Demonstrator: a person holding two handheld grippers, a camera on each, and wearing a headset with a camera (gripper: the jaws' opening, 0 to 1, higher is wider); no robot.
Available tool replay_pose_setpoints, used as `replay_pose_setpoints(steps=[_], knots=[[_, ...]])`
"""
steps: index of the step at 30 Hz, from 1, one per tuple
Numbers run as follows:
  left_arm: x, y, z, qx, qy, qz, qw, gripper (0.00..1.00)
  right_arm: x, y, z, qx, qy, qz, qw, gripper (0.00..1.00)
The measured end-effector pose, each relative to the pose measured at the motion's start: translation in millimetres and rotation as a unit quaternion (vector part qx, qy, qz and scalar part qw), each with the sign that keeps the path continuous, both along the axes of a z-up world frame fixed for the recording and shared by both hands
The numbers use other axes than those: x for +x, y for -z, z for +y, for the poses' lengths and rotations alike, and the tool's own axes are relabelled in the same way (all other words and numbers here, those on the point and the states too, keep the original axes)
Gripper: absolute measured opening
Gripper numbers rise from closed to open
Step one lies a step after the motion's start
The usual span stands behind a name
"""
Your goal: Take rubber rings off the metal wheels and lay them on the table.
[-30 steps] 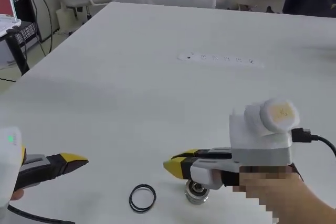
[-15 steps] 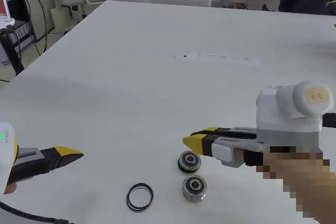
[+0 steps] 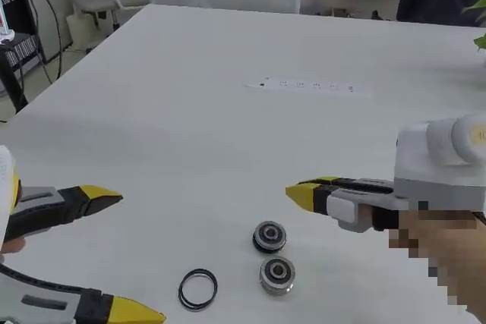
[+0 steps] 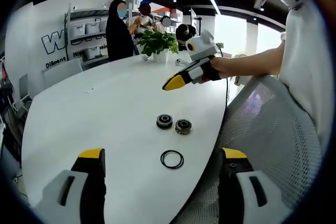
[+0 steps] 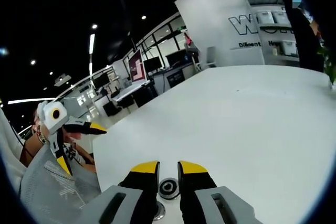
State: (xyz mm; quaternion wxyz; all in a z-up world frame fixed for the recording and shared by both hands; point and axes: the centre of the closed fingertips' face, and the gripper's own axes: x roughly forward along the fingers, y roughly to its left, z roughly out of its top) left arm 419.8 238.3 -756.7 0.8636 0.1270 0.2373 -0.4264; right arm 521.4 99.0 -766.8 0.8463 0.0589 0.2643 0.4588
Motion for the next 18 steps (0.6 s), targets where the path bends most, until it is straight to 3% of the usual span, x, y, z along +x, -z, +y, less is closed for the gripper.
replay_pose_setpoints(steps=[9, 18], knots=[[17.4, -27.3, -1.8, -0.005, 0.010, -0.035, 0.9993, 0.87, 2.0, -4.2, -8.5, 0.007, 0.016, 0.000, 0.9998, 0.13], [27.5, -34.5, -12.0, 0.006, 0.032, -0.046, 0.9984, 0.87, 2.2, -4.0, -16.6, 0.003, 0.026, 0.002, 0.9997, 0.14]])
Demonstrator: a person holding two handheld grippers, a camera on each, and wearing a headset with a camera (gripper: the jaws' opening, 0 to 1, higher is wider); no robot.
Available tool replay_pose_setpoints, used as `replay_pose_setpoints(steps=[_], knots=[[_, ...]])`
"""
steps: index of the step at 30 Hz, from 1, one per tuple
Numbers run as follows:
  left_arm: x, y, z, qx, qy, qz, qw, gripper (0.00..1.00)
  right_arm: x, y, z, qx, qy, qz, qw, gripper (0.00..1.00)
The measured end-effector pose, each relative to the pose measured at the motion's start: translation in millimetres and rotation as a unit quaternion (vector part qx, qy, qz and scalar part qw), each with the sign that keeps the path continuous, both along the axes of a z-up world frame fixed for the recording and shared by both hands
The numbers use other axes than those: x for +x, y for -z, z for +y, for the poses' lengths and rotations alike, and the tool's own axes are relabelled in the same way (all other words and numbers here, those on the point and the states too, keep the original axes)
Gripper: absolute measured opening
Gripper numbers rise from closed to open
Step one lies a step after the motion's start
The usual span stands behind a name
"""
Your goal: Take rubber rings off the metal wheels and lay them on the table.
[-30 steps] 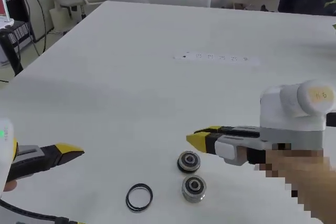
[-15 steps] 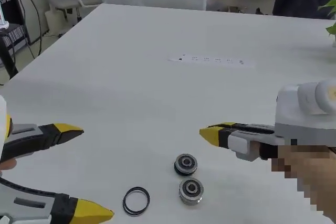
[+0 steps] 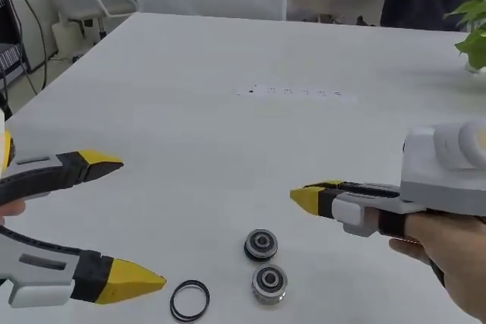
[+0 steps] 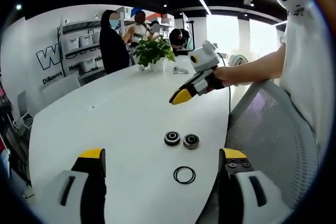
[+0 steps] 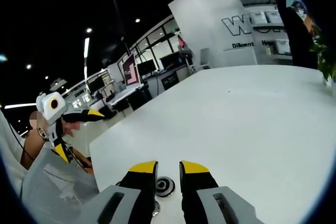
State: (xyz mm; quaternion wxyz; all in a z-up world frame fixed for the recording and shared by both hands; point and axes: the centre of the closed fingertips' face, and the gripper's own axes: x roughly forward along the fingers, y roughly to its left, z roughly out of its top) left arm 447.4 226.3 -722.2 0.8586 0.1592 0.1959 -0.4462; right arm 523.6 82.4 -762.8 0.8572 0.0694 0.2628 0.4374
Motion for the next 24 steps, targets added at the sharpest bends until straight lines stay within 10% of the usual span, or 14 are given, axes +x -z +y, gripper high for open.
replay_pose_setpoints(steps=[24], knots=[[37.9, -38.6, -24.5, 0.015, 0.051, -0.060, 0.9968, 0.83, -2.9, 9.4, -12.0, -0.018, 0.014, 0.013, 0.9997, 0.14]])
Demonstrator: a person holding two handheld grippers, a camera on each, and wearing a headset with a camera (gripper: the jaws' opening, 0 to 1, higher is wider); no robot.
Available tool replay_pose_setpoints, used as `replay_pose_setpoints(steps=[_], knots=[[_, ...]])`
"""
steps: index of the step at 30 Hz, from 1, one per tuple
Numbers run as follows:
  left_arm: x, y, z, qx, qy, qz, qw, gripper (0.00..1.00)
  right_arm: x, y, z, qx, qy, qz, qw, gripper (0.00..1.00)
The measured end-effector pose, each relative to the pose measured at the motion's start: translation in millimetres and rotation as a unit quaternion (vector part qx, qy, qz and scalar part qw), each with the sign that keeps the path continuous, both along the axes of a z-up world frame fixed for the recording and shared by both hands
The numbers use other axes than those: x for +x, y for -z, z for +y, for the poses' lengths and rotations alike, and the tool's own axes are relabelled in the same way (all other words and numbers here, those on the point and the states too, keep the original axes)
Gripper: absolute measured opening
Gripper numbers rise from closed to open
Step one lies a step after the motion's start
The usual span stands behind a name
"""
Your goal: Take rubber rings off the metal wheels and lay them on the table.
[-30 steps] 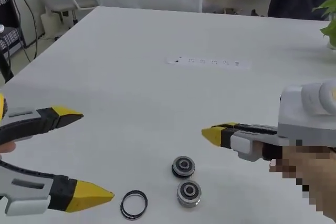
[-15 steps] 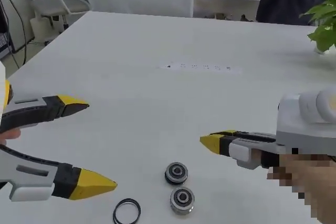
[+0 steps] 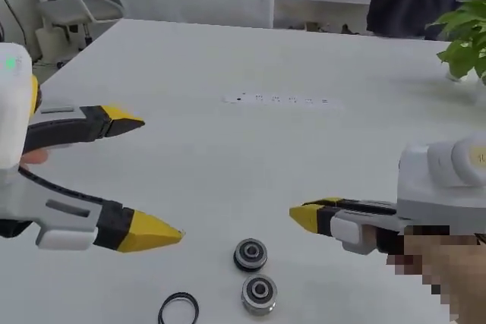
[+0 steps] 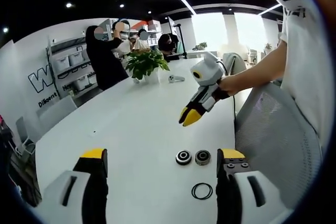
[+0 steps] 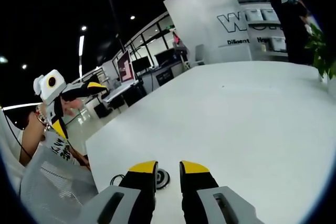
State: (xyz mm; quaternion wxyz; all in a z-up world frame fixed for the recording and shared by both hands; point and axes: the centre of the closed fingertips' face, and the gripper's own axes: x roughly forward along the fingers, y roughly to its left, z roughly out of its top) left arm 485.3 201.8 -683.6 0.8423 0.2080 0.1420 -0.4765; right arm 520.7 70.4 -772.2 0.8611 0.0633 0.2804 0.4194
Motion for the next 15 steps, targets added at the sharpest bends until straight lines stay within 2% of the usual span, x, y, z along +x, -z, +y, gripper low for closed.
replay_pose_setpoints(steps=[7, 15], knots=[[11.0, -8.9, -14.8, -0.007, 0.016, -0.009, 0.9998, 0.83, 1.1, 2.6, -1.7, -0.006, 0.000, 0.001, 1.0000, 0.14], [20.9, -9.6, -35.0, -0.010, 0.043, -0.012, 0.9989, 0.80, -1.8, 8.7, -1.3, -0.019, -0.008, 0.003, 0.9998, 0.14]])
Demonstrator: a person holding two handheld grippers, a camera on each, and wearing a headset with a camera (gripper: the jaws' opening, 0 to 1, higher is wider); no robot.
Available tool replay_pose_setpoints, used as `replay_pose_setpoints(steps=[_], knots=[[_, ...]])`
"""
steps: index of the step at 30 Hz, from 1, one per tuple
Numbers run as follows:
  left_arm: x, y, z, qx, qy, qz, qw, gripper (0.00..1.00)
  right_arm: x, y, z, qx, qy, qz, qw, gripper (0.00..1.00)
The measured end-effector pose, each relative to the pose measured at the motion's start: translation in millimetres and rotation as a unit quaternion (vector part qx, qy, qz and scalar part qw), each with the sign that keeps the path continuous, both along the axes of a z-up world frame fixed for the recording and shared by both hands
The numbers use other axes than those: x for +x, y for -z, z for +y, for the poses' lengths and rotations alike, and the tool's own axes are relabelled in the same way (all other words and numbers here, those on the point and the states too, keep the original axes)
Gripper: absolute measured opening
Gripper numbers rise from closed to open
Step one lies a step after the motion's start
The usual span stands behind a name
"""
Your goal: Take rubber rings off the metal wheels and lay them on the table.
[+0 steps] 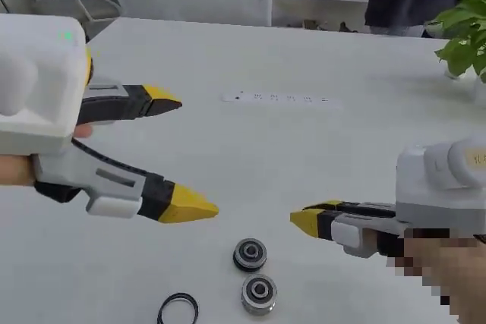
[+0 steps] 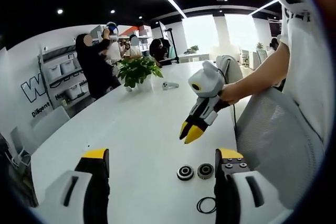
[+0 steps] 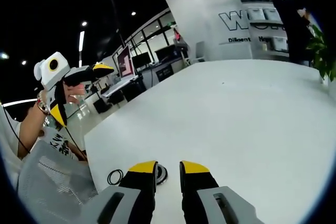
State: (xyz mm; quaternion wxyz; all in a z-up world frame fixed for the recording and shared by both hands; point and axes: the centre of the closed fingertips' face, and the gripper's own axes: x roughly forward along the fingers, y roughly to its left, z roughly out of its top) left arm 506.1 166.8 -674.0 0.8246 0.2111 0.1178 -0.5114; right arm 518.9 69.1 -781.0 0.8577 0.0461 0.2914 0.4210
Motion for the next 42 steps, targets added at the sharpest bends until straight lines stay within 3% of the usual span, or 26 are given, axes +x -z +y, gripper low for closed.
replay_pose_setpoints(steps=[7, 13, 20, 24, 27, 30, 35, 37, 38, 39, 42], knots=[[2.0, 5.3, -20.6, 0.014, 0.033, -0.002, 0.9994, 0.78, -1.5, 4.8, -0.5, -0.012, -0.007, 0.001, 0.9999, 0.14], [5.9, 3.0, -35.7, 0.008, 0.050, -0.008, 0.9987, 0.75, -1.6, 8.6, -1.7, -0.019, -0.010, 0.003, 0.9998, 0.14], [16.6, 11.5, -50.5, 0.001, 0.046, -0.008, 0.9989, 0.72, -0.6, 11.2, -4.1, -0.027, -0.009, 0.001, 0.9996, 0.13], [15.6, 28.1, -57.2, -0.001, 0.046, 0.004, 0.9989, 0.71, -0.8, 10.9, -4.1, -0.027, -0.010, -0.001, 0.9996, 0.13], [8.7, 49.9, -58.1, 0.026, 0.055, 0.018, 0.9980, 0.70, -1.6, 11.2, -3.5, -0.027, -0.012, -0.001, 0.9996, 0.13], [4.7, 58.9, -59.7, 0.030, 0.059, 0.025, 0.9975, 0.70, -3.2, 12.5, -1.8, -0.028, -0.018, -0.001, 0.9994, 0.14], [5.5, 70.0, -59.2, 0.019, 0.046, 0.035, 0.9982, 0.68, -7.8, 15.5, 3.2, -0.035, -0.033, -0.002, 0.9988, 0.13], [5.3, 74.3, -60.2, 0.001, 0.039, 0.050, 0.9980, 0.67, -10.1, 16.8, 5.7, -0.035, -0.043, -0.001, 0.9985, 0.14], [4.3, 74.6, -62.8, -0.022, 0.034, 0.063, 0.9972, 0.66, -10.3, 18.0, 5.7, -0.036, -0.046, -0.003, 0.9983, 0.14], [4.2, 75.1, -63.6, -0.033, 0.032, 0.068, 0.9966, 0.64, -10.6, 18.4, 6.4, -0.037, -0.048, -0.005, 0.9981, 0.14], [3.6, 82.4, -62.4, -0.026, 0.033, 0.070, 0.9967, 0.58, -12.2, 21.3, 8.6, -0.041, -0.057, -0.004, 0.9975, 0.14]])
